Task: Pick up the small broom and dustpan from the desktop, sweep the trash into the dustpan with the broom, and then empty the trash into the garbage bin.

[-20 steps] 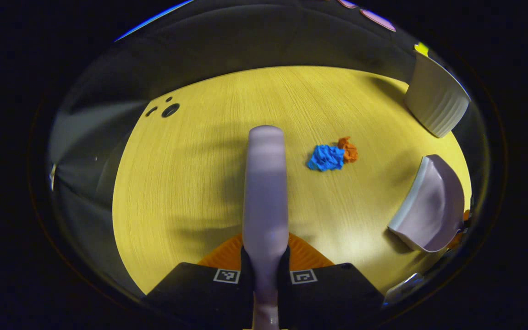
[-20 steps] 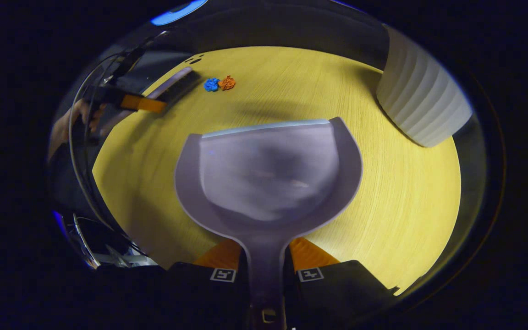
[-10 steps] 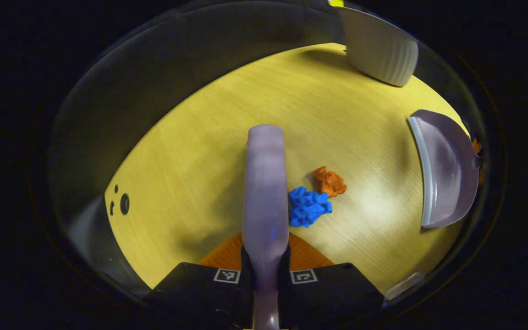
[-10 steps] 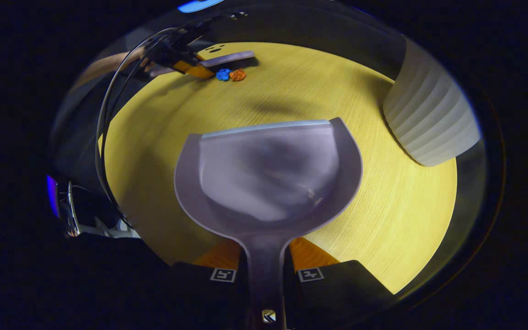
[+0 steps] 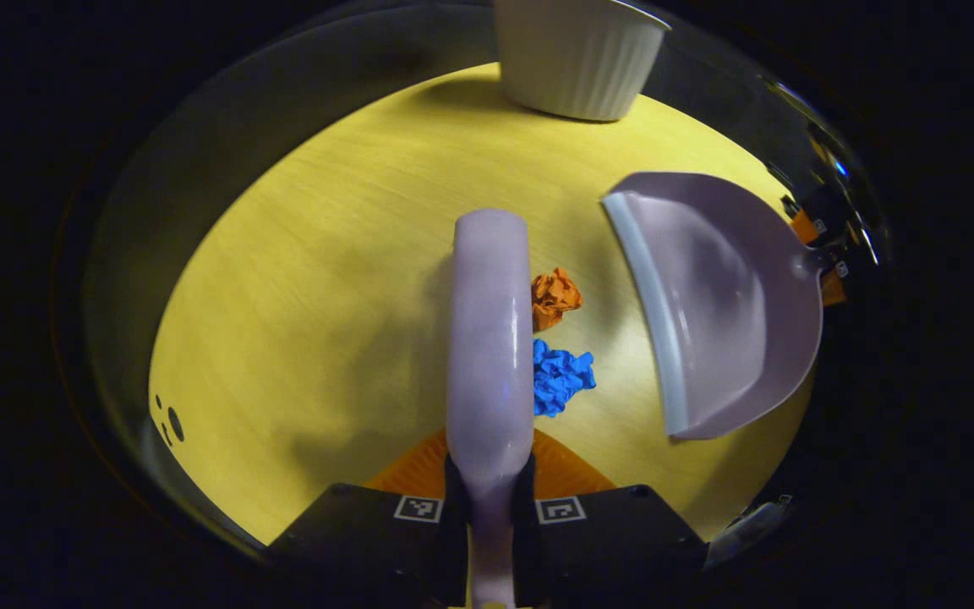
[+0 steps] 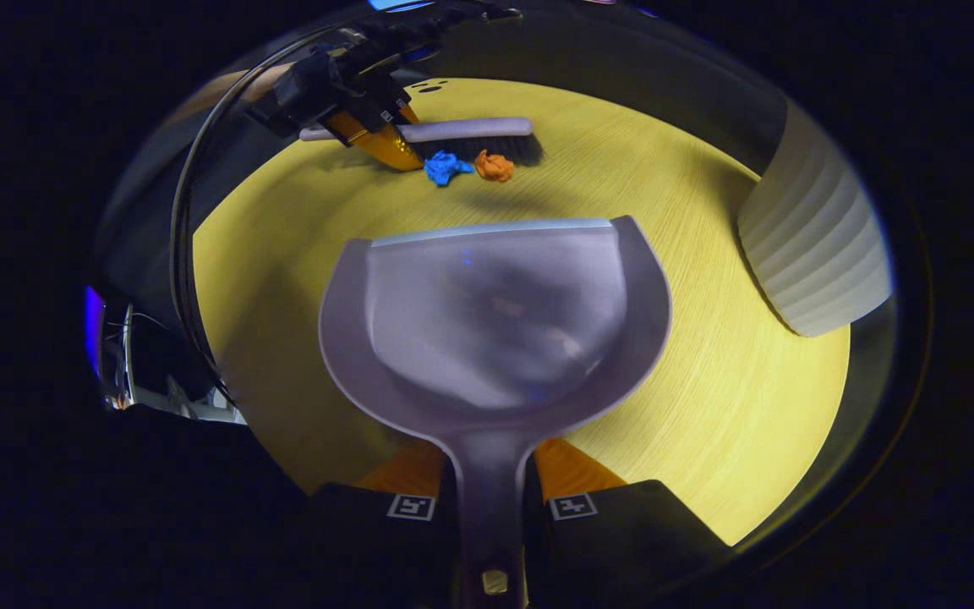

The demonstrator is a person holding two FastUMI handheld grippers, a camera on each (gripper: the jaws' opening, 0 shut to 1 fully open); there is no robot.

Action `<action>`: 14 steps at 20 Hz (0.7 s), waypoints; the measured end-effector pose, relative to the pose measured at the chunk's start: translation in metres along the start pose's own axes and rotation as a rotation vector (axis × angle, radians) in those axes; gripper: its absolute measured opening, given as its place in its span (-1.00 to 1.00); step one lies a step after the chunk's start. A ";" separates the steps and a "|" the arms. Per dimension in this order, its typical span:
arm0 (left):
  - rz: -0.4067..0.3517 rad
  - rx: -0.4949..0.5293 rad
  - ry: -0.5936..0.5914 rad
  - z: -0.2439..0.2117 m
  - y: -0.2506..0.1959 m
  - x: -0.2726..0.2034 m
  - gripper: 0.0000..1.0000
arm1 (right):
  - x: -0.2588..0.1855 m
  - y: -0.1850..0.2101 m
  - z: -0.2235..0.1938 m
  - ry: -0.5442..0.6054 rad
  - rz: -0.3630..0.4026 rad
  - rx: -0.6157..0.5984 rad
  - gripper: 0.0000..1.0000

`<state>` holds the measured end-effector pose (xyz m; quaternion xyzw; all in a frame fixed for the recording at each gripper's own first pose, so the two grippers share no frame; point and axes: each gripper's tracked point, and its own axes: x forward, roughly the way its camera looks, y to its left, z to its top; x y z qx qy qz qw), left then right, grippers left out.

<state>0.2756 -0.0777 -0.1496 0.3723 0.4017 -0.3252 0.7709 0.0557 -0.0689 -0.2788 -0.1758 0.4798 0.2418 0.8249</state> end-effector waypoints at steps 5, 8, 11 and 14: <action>-0.150 -0.033 0.020 0.013 -0.087 0.002 -0.49 | -0.005 -0.006 0.003 -0.023 0.009 -0.019 -0.33; -0.205 -0.060 0.016 0.014 -0.121 0.002 -0.46 | -0.006 -0.004 0.001 -0.034 0.005 -0.002 -0.32; -0.247 -0.140 0.000 0.015 -0.147 -0.003 -0.49 | -0.009 -0.001 0.001 -0.043 0.005 -0.001 -0.33; -0.221 -0.220 -0.029 0.010 -0.151 -0.008 -0.50 | -0.012 -0.001 0.000 -0.053 0.005 0.005 -0.24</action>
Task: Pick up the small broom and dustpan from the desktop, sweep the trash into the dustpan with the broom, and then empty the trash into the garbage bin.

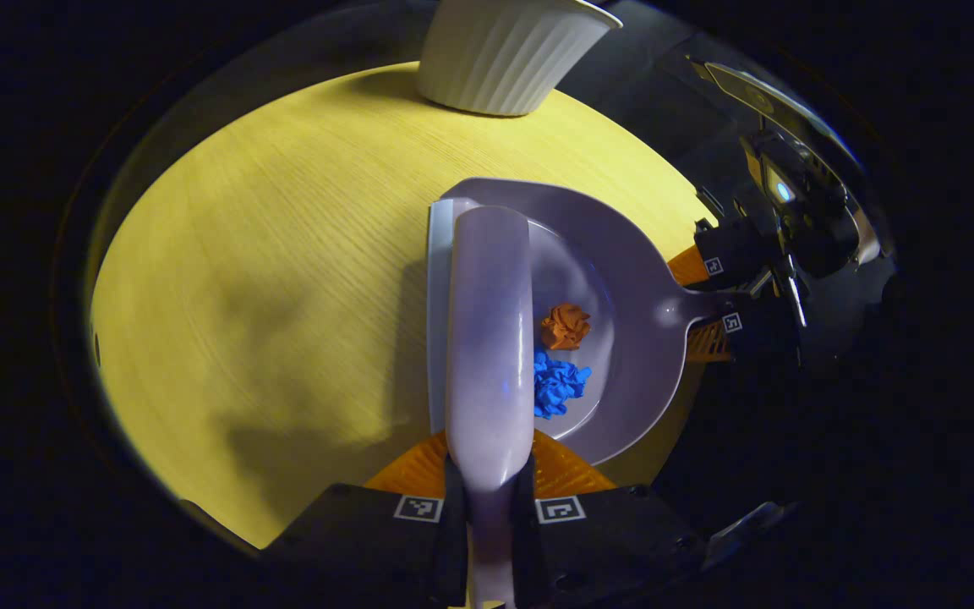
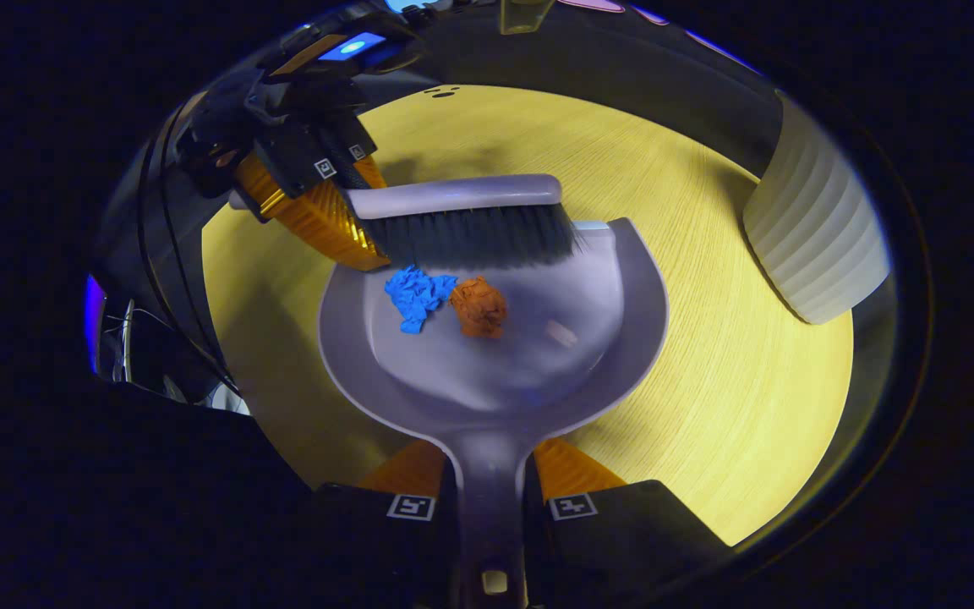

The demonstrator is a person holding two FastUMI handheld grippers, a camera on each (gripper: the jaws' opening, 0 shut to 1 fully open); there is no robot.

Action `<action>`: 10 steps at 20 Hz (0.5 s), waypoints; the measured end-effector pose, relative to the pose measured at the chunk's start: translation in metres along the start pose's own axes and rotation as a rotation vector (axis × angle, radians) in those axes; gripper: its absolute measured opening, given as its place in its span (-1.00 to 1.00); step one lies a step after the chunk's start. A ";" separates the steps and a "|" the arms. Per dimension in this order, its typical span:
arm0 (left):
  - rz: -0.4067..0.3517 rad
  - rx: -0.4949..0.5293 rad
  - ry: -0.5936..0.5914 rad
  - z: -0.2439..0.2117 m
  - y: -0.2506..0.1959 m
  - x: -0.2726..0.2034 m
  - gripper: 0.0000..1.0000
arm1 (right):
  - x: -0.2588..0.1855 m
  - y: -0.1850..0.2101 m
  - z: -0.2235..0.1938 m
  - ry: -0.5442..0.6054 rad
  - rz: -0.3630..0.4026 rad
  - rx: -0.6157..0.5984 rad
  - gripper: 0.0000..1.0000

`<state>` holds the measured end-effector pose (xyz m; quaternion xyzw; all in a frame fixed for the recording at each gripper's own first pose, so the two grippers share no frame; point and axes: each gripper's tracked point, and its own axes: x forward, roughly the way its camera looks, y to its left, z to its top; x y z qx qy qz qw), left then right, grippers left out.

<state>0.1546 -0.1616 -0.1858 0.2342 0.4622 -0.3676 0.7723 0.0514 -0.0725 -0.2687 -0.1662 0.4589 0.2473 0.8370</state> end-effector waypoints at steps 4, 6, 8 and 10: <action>0.042 -0.162 -0.105 -0.007 0.002 -0.020 -0.49 | -0.004 -0.006 0.004 -0.001 0.009 0.033 -0.32; 0.065 -0.234 -0.162 -0.012 0.005 -0.036 -0.49 | 0.004 -0.006 0.002 0.001 0.006 0.041 -0.32; 0.093 -0.297 -0.219 -0.019 0.009 -0.053 -0.50 | -0.002 -0.003 0.008 0.000 0.010 0.051 -0.32; 0.124 -0.360 -0.278 -0.033 0.012 -0.068 -0.49 | -0.005 -0.004 0.009 -0.009 0.003 0.056 -0.31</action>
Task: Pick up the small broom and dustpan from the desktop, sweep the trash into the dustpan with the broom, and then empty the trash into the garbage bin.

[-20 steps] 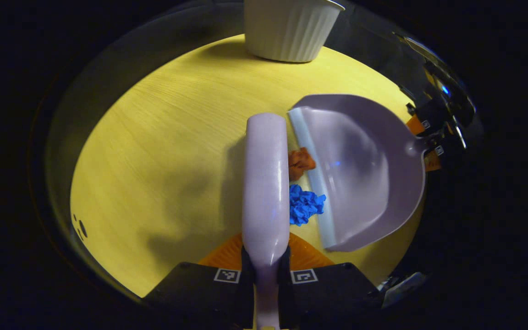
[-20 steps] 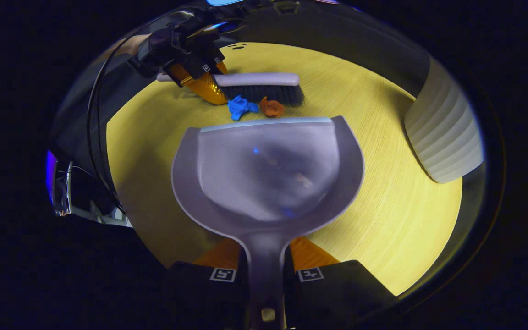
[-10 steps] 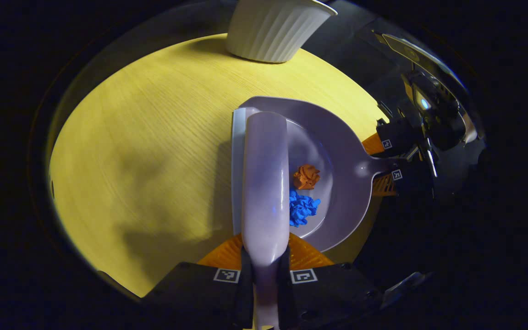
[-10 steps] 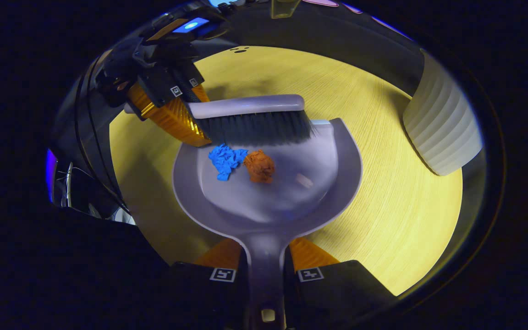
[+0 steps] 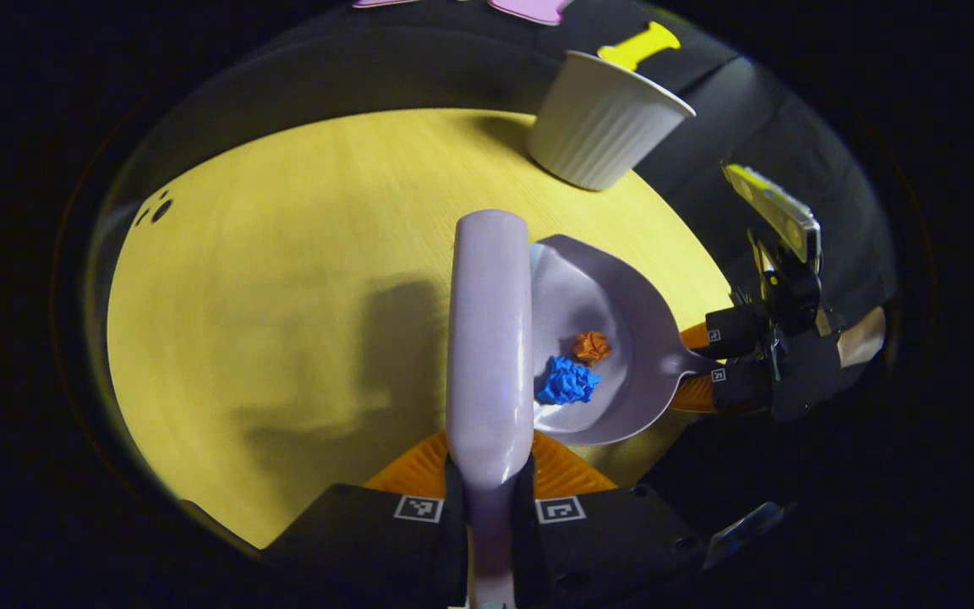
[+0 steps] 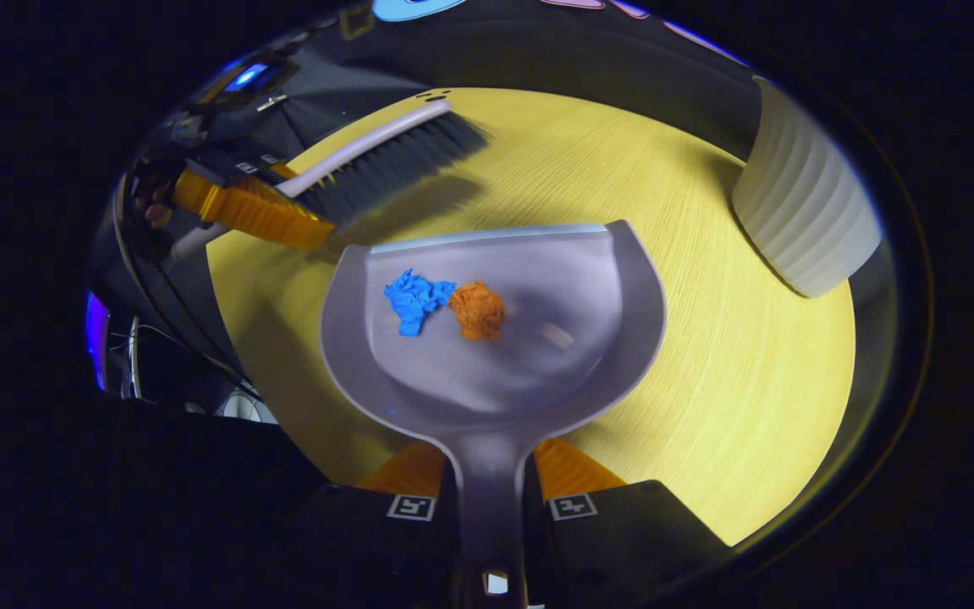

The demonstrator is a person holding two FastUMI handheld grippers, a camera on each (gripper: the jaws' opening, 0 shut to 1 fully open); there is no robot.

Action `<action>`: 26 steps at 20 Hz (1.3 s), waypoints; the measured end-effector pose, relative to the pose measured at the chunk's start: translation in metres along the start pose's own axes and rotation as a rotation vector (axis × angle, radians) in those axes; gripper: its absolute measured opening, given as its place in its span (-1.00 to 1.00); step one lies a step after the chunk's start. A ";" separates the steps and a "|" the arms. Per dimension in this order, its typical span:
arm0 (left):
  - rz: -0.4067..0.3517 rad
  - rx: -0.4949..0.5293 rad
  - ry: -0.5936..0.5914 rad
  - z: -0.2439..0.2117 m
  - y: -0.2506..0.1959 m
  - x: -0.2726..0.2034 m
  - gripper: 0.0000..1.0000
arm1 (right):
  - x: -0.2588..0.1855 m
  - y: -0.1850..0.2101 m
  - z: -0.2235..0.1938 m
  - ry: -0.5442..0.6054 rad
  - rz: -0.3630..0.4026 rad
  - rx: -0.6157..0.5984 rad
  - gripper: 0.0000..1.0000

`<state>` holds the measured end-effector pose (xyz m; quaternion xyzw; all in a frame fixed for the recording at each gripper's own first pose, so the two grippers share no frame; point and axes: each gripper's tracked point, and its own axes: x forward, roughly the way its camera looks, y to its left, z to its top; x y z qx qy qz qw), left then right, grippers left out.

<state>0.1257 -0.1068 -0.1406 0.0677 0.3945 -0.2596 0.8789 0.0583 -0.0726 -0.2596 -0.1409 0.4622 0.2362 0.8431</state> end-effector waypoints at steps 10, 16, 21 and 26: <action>0.079 -0.150 -0.137 -0.120 0.059 0.030 -0.50 | -0.011 0.009 0.001 -0.072 -0.065 0.062 -0.33; 0.031 -0.202 -0.117 -0.218 0.090 0.099 -0.50 | -0.013 0.011 0.002 -0.102 -0.073 0.134 -0.33; 0.045 -0.257 -0.144 -0.261 0.105 0.093 -0.50 | -0.013 0.012 -0.003 -0.154 -0.079 0.186 -0.33; 0.075 -0.312 -0.157 -0.258 0.124 0.058 -0.49 | -0.001 0.001 -0.006 -0.218 -0.178 0.230 -0.23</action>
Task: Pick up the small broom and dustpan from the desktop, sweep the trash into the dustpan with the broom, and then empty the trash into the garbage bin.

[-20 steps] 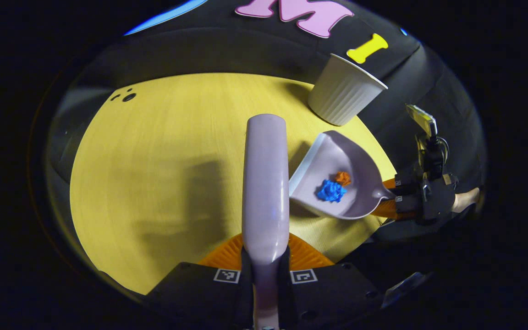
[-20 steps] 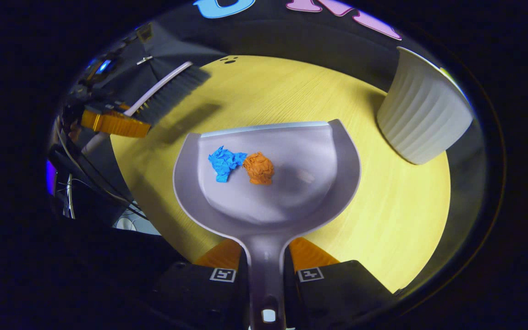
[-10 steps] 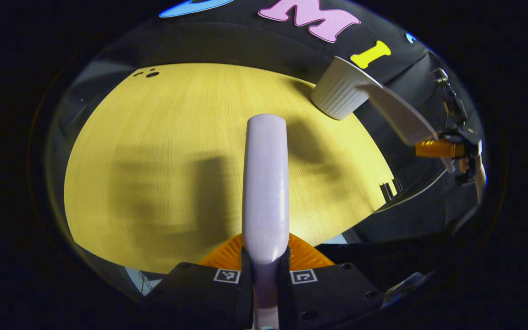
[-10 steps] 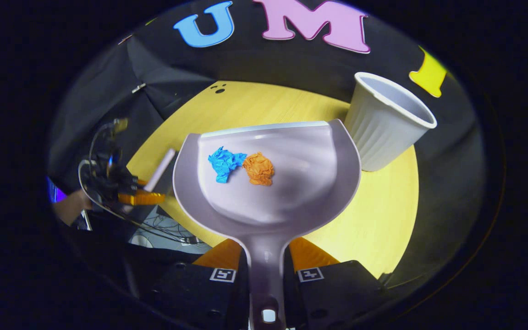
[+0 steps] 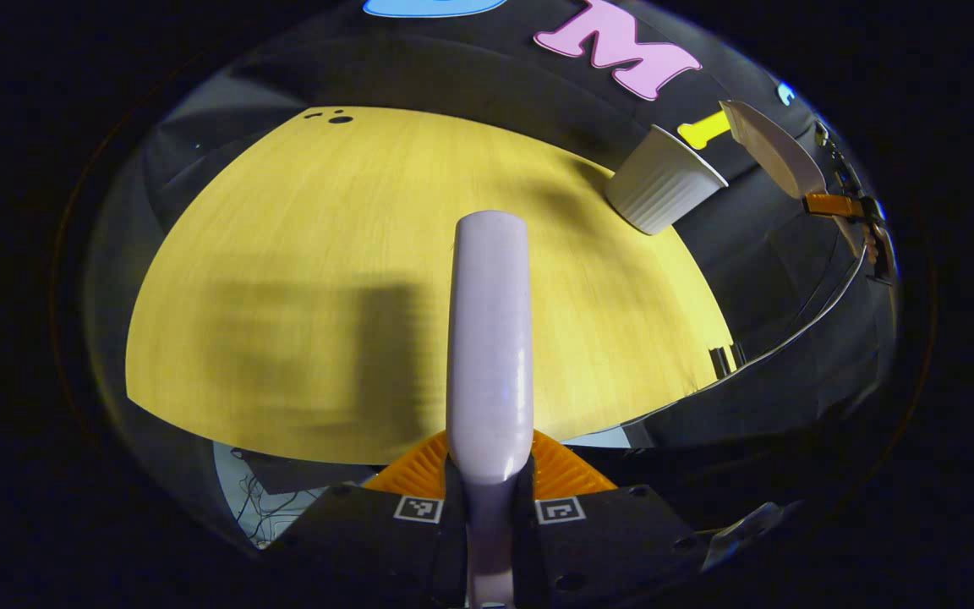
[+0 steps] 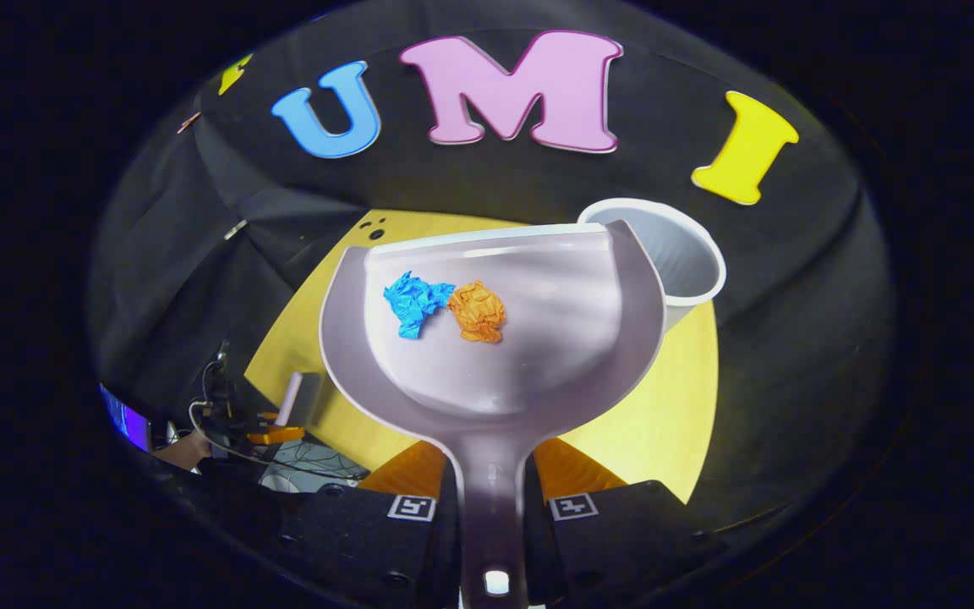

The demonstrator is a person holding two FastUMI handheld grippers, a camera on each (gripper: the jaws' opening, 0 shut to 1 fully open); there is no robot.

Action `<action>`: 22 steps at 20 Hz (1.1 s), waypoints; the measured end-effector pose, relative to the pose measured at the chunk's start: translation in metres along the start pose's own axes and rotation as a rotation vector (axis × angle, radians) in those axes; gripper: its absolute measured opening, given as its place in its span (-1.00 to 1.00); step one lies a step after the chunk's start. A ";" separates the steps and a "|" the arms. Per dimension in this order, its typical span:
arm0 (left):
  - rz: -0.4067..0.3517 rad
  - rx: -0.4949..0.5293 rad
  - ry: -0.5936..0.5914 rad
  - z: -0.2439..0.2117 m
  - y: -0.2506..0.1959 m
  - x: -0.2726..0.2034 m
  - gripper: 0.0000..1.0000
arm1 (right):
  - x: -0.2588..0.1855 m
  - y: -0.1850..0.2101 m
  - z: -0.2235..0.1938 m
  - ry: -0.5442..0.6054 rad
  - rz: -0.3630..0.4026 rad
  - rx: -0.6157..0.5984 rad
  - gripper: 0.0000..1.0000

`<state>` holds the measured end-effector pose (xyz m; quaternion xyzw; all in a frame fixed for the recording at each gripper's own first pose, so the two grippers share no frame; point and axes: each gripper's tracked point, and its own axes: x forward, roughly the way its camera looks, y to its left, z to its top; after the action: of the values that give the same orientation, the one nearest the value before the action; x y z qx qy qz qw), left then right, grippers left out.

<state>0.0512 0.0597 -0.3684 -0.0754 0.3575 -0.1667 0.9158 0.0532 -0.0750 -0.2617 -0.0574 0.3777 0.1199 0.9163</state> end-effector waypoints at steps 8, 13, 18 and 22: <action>0.036 -0.025 -0.043 0.028 0.034 -0.019 -0.49 | 0.025 -0.010 -0.004 -0.071 -0.239 0.108 -0.34; 0.041 -0.038 -0.078 0.048 0.031 -0.020 -0.50 | 0.025 -0.017 -0.001 -0.101 -0.366 0.122 -0.32; 0.050 -0.037 -0.075 0.049 0.029 -0.013 -0.49 | 0.024 -0.029 -0.006 -0.086 -0.483 0.089 -0.31; 0.055 -0.050 -0.064 0.044 0.029 -0.010 -0.48 | 0.025 -0.044 -0.011 -0.086 -0.585 0.011 -0.40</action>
<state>0.0814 0.0908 -0.3368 -0.0939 0.3338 -0.1301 0.9289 0.0744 -0.1151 -0.2871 -0.1536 0.3064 -0.1491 0.9275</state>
